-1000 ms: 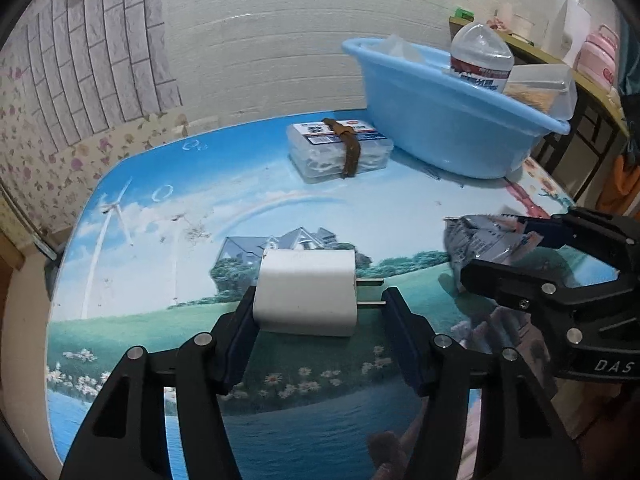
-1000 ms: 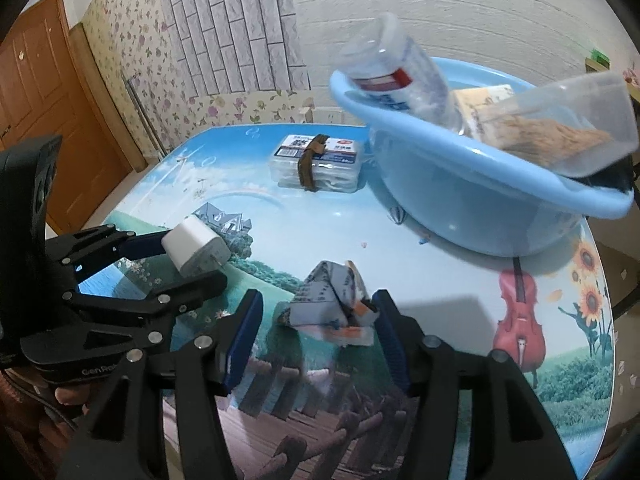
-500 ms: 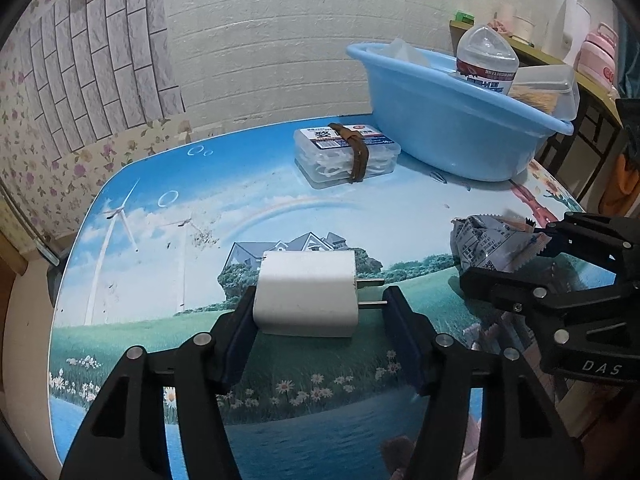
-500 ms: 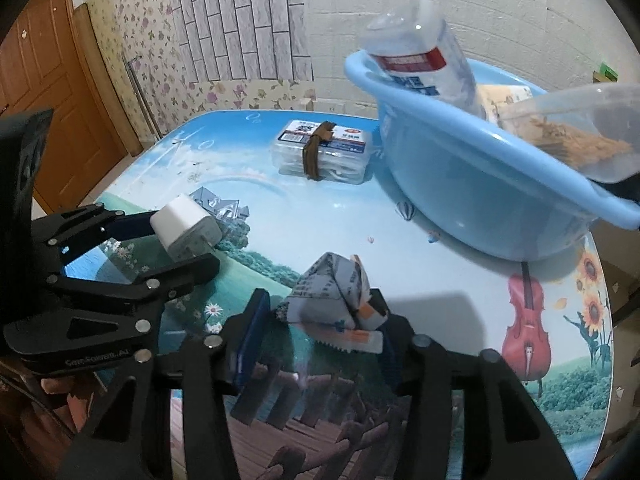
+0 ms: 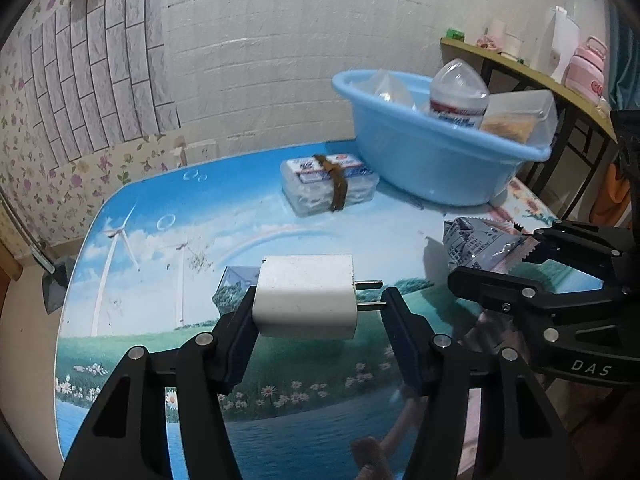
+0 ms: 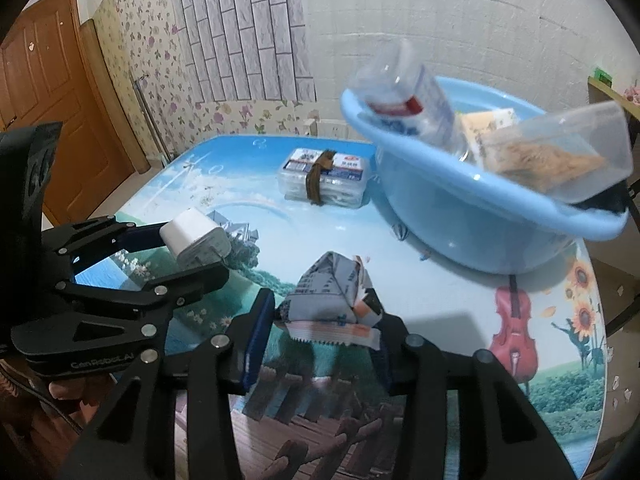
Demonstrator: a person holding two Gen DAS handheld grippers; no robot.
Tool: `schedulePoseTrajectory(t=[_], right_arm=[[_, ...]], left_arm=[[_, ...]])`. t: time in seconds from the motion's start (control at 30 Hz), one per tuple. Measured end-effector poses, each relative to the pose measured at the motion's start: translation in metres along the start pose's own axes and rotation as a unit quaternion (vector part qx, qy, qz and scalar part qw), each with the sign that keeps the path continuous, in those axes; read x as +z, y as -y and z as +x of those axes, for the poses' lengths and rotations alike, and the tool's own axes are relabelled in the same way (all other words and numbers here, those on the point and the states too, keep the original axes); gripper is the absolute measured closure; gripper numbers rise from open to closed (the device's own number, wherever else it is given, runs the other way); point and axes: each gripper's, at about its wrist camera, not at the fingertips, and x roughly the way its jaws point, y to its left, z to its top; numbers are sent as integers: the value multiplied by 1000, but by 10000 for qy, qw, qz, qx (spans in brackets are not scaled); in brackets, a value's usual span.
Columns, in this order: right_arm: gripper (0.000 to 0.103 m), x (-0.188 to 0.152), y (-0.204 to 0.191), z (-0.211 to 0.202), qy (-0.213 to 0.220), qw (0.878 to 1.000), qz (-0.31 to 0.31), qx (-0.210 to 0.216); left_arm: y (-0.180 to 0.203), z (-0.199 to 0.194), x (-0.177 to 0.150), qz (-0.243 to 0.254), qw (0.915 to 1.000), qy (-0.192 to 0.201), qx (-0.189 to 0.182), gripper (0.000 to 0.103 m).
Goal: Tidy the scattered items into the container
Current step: 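Grasp the white charger with the left gripper while the right grasps the snack packet, then carry the charger and snack packet over the blue basin with both grippers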
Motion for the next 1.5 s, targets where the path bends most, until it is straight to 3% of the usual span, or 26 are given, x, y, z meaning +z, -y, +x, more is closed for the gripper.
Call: schedulePoseTrajectory(t=[0.63, 1.07, 1.5], right_arm=[[61, 27, 11, -70, 1087, 9939, 146, 72], [61, 34, 65, -83, 1524, 9852, 711, -344], [61, 48, 100, -79, 1685, 9809, 820, -515]], left_arm=[[24, -41, 57, 256, 9964, 773, -238, 43], [55, -22, 86, 498, 9943, 821, -464, 43], [84, 6, 122, 732, 9916, 869, -613, 43]])
